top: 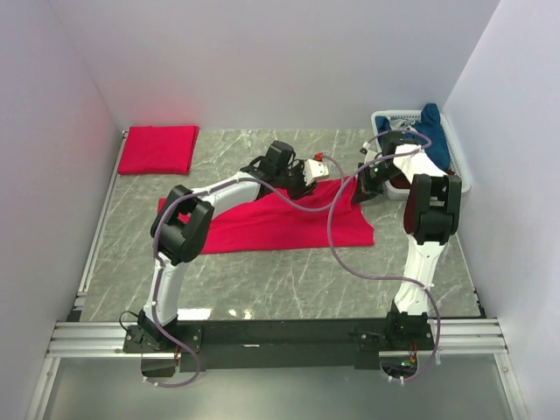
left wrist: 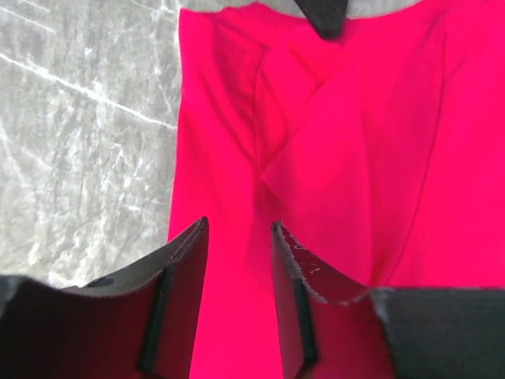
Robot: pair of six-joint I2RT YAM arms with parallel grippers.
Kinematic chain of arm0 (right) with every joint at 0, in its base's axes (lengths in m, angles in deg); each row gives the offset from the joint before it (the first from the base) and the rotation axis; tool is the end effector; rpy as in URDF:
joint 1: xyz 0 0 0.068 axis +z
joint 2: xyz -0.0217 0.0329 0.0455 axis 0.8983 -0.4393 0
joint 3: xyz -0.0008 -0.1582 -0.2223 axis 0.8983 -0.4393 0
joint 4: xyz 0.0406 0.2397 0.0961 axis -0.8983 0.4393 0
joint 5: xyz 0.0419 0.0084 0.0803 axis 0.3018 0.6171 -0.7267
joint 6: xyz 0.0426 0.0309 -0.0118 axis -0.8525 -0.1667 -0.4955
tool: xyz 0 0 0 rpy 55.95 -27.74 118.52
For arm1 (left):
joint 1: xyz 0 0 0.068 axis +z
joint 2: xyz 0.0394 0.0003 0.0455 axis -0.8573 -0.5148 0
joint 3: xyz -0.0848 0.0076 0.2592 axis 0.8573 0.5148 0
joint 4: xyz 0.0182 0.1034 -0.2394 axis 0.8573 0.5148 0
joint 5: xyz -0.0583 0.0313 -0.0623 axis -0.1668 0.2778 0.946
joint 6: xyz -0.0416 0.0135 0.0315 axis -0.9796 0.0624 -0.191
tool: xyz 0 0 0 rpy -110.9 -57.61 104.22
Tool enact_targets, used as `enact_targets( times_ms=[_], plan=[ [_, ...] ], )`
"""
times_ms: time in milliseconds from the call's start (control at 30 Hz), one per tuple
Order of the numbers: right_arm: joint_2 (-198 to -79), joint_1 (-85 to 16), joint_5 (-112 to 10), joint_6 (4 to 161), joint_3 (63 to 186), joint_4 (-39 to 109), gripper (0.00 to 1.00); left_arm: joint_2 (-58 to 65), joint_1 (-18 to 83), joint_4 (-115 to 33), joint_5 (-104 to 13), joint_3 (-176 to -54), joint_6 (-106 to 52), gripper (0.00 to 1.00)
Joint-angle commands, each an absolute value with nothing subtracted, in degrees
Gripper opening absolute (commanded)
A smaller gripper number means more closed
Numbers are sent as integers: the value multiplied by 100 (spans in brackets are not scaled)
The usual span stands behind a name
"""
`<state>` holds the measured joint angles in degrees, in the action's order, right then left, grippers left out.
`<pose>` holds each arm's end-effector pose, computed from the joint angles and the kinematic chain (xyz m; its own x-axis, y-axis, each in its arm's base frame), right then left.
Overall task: Fold and stack the t-shirts
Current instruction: Fold the tshirt
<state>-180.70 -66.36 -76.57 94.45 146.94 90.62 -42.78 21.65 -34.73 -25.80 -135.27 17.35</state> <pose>0.4292 0.0012 0.1816 -0.9781 -0.0359 -0.2048 -0.1393 0.8442 0.5176 0.3789 -0.3102 0.2103 0.0816 0.5348 -0.8410 0.9514 0.2095 0.2256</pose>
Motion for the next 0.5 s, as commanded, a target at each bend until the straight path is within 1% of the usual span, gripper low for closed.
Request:
enact_targets(
  times_ms=[0, 100, 267, 467],
  plan=[
    [-17662, -6570, -7381, 9596, 14400, 8977, 0, -4566, 2202, -3110, -2127, -13972, 1190, 44],
    [-17539, -6544, -7328, 9649, 14109, 8871, 0, -4751, 2202, -2838, -1890, -14253, 1206, 47],
    [-17539, -6482, -7310, 9701, 13959, 8827, 0, -4971, 2202, -2696, -1696, -14517, 1250, 50],
    [-17521, -6421, -7222, 9728, 13906, 8801, 0, -5218, 2202, -2591, -1591, -14746, 1285, 50]
  ],
)
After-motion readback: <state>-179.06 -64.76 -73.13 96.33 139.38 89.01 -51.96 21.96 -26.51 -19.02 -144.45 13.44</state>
